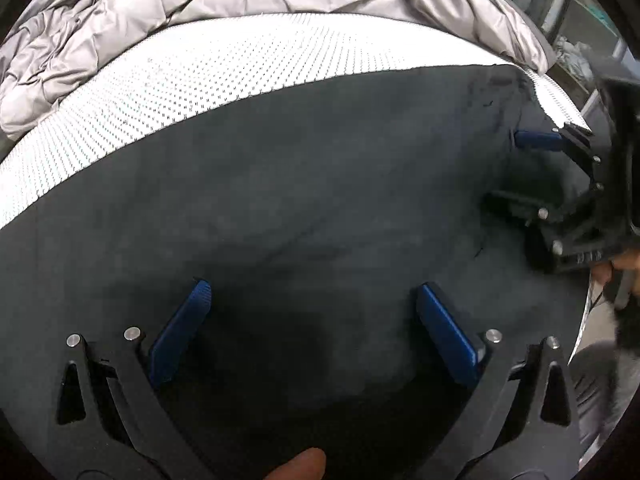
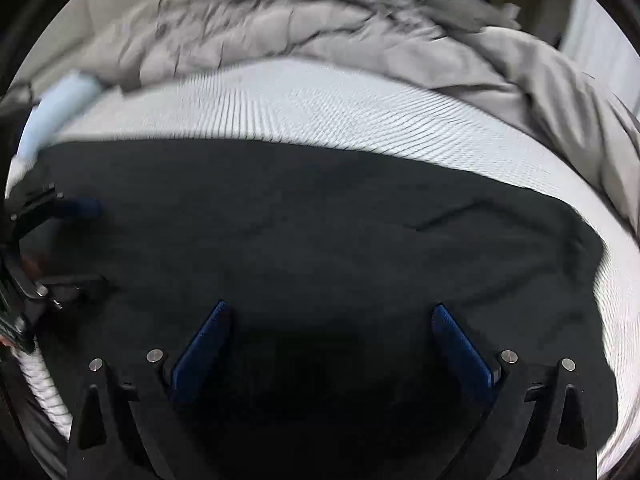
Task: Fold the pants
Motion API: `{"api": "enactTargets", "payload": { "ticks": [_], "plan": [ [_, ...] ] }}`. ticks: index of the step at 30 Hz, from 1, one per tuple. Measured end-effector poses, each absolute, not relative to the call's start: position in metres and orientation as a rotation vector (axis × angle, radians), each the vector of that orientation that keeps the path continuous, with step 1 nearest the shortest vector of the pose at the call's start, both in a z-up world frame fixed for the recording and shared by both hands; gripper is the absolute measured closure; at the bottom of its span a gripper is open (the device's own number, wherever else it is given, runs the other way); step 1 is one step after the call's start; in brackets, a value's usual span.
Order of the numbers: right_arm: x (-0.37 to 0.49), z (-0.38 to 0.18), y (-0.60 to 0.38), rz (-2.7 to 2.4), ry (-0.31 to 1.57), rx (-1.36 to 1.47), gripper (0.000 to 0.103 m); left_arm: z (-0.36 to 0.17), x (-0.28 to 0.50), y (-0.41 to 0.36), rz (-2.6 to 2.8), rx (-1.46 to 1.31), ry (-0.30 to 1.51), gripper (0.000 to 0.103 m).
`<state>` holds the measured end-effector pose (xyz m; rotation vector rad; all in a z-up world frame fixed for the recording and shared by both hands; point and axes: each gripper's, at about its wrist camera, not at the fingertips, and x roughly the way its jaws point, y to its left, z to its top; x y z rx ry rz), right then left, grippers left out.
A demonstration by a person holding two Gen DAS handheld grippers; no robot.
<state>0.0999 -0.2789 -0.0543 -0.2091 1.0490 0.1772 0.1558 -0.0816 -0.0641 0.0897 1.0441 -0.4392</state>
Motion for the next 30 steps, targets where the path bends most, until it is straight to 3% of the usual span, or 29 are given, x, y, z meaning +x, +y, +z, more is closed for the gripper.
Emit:
{"api": "enactTargets", "payload": {
  "ticks": [3,8,11,19,25,30],
  "plan": [
    [0.103,-0.055,-0.299,0.113,1.044,-0.269,0.001,-0.061,0.157,-0.062,-0.400,0.092,1.041,0.001],
    [0.083,-0.050,-0.419,-0.305,1.005,-0.243,0.002,-0.063,0.161,-0.022,-0.349,0.030,1.033,0.001],
    [0.077,-0.050,-0.459,-0.258,0.989,-0.003,0.001,-0.058,0.162,-0.017,-0.322,0.028,1.029,0.001],
    [0.076,0.003,-0.390,-0.159,0.849,-0.080,0.001,-0.026,0.195,-0.038,-0.320,-0.017,0.984,0.001],
    [0.136,-0.051,-0.291,0.128,1.017,-0.209,0.002,-0.064,0.229,-0.052,-0.280,0.102,1.074,0.000],
    [0.132,-0.057,-0.327,-0.003,1.022,-0.284,0.001,-0.065,0.233,-0.011,-0.213,0.053,1.053,0.000]
  ]
}}
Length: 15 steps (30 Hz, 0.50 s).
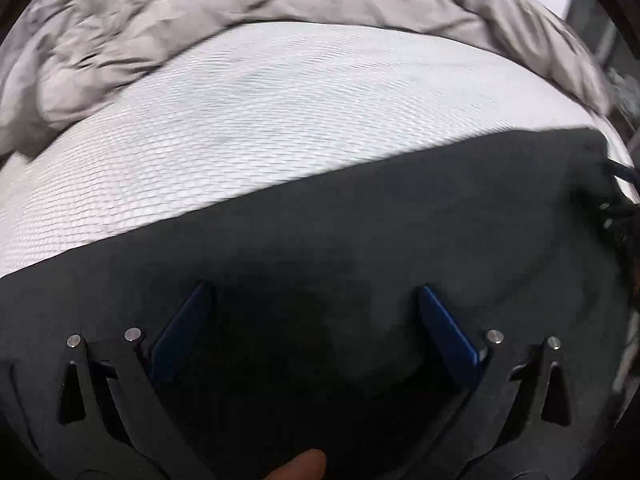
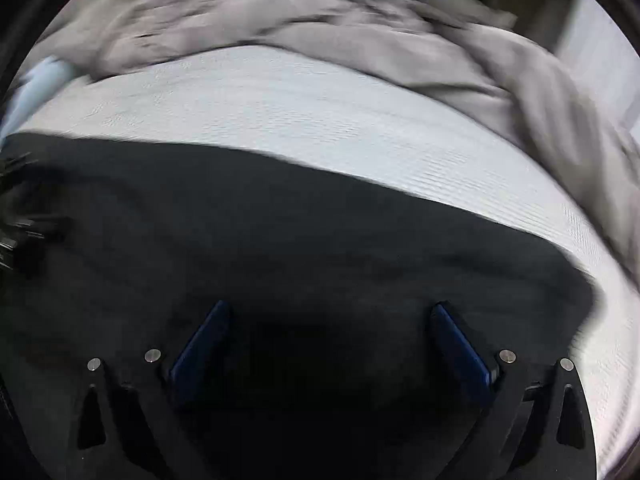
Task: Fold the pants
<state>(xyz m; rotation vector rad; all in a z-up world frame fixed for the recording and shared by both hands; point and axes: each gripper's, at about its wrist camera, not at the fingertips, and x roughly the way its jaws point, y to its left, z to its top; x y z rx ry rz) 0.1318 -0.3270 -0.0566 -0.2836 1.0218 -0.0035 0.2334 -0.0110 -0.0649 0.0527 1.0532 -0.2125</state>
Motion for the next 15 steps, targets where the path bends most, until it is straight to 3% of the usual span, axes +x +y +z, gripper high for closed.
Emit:
{"api": "enactTargets", "payload": {
  "ticks": [3,6,11,15],
  "plan": [
    [0.129,-0.055,-0.396,-0.331,1.012,-0.305,0.001,-0.072,0.235,0.008,-0.217,-0.017,1.058,0.000],
    [0.123,-0.056,-0.444,-0.299,1.018,-0.050,0.001,-0.066,0.234,0.002,-0.203,0.020,1.053,0.001],
    [0.108,-0.018,-0.415,-0.354,0.911,-0.179,0.001,-0.034,0.229,-0.017,-0.230,-0.010,0.986,0.001],
    [0.125,-0.002,-0.376,-0.176,0.858,-0.110,0.001,-0.035,0.241,-0.053,-0.283,0.006,0.998,0.001]
  ]
}}
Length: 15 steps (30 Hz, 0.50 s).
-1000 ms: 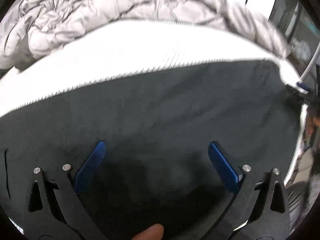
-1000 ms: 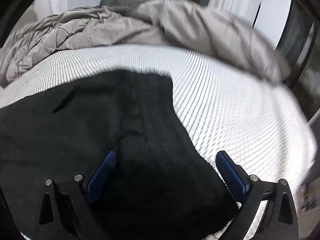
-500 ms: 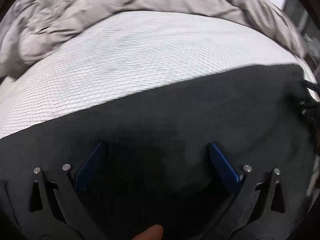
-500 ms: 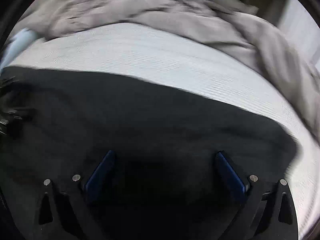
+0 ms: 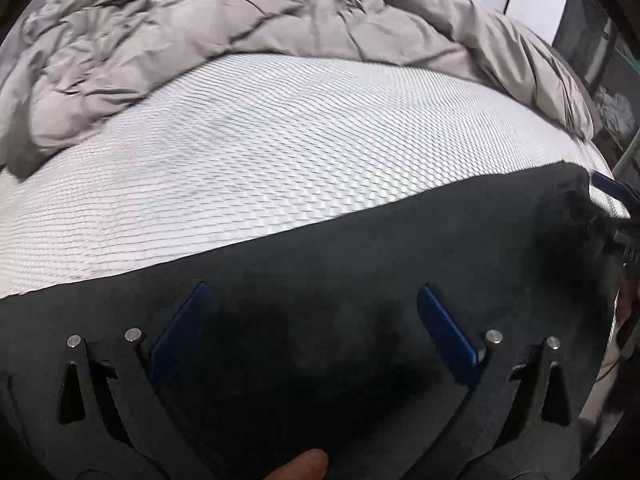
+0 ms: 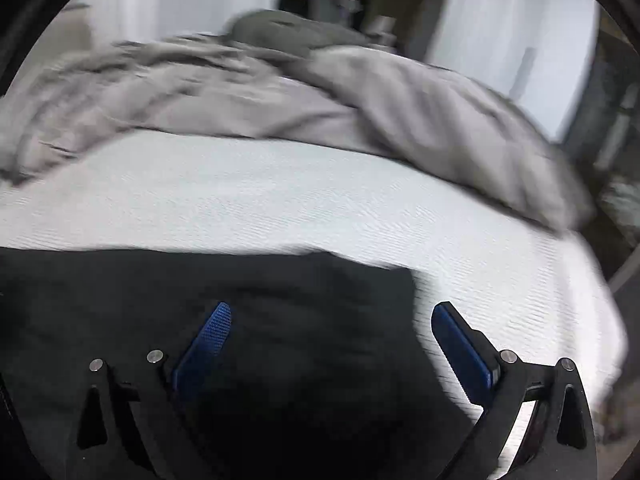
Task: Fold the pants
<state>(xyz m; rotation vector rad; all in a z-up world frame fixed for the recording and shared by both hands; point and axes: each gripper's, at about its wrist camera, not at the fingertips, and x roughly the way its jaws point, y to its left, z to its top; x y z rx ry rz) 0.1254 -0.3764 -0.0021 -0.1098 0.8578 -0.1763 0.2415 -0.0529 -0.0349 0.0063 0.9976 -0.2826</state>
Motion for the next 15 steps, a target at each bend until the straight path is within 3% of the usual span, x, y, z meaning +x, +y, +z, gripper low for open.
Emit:
{"api": "enactTargets", "payload": {
  "ticks": [7,15],
  "plan": [
    [0.178,-0.062,-0.297,0.170,1.039,-0.079,0.003,-0.062,0.255,-0.064,-0.295,-0.011,1.052,0.001],
    [0.166,-0.065,-0.423,-0.565,1.002,-0.195,0.001,-0.061,0.243,-0.057,-0.287,-0.029,1.035,0.001]
  ]
}}
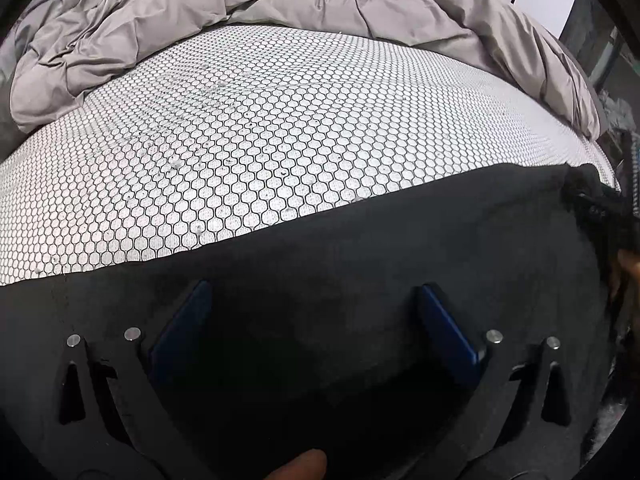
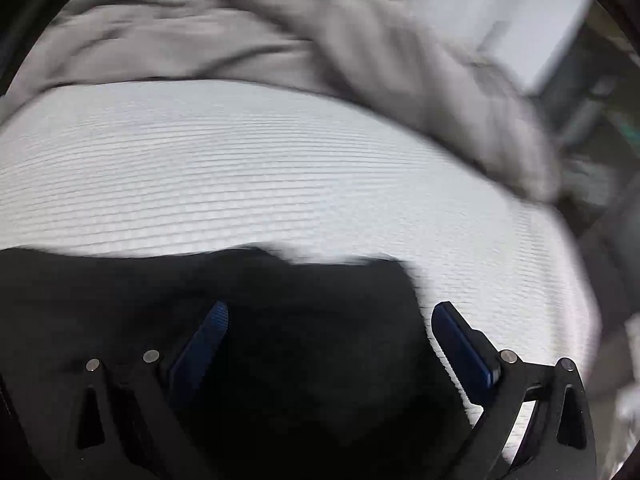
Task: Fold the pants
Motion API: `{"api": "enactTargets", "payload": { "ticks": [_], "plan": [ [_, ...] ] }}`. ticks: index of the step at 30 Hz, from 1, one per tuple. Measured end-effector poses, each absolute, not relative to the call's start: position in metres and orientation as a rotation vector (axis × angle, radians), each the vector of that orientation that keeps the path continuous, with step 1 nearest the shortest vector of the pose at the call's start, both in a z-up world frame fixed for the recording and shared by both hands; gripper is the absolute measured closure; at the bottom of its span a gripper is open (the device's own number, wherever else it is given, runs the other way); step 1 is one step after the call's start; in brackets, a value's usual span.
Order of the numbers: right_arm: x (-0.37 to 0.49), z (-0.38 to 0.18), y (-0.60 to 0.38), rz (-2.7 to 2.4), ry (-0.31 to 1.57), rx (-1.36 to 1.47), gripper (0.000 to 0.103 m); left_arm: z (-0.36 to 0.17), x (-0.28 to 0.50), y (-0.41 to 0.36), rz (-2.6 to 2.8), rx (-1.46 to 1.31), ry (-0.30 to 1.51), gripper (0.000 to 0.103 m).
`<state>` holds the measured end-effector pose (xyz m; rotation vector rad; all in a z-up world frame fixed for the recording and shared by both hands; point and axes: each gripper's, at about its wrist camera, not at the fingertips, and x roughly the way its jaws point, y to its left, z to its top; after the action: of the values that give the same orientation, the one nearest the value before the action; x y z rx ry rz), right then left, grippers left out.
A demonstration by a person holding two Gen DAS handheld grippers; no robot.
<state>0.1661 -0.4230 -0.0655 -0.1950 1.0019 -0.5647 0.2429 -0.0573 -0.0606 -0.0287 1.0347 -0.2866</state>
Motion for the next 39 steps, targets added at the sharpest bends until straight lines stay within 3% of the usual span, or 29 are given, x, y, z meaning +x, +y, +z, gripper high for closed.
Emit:
{"api": "enactTargets", "payload": {
  "ticks": [9,13,17,25,31,35,39],
  "plan": [
    [0.134,-0.001,-0.357,-0.349,0.826,-0.162,0.001,-0.047,0.249,-0.073,-0.302,-0.032,1.009,0.001],
    [0.144,-0.027,-0.304,0.018,0.926,-0.023,0.001,-0.058,0.255,-0.065,-0.267,0.001,1.040,0.000],
    [0.153,-0.073,-0.264,0.022,1.052,-0.197,0.001,-0.060,0.248,-0.015,-0.142,0.043,1.042,0.000],
    [0.154,-0.072,-0.281,0.020,1.048,-0.135,0.001,-0.051,0.205,0.125,0.165,-0.074,1.000,0.001],
    [0.153,-0.063,-0.281,0.001,1.025,-0.174,0.001,-0.018,0.164,0.079,-0.068,-0.109,0.938,0.001],
    [0.135,-0.048,-0.246,0.165,1.017,-0.138,0.001,-0.051,0.161,0.003,-0.212,0.065,1.054,0.001],
    [0.126,-0.061,-0.200,0.288,1.067,-0.238,0.001,-0.054,0.157,0.008,-0.178,0.083,1.068,0.000]
  ]
}}
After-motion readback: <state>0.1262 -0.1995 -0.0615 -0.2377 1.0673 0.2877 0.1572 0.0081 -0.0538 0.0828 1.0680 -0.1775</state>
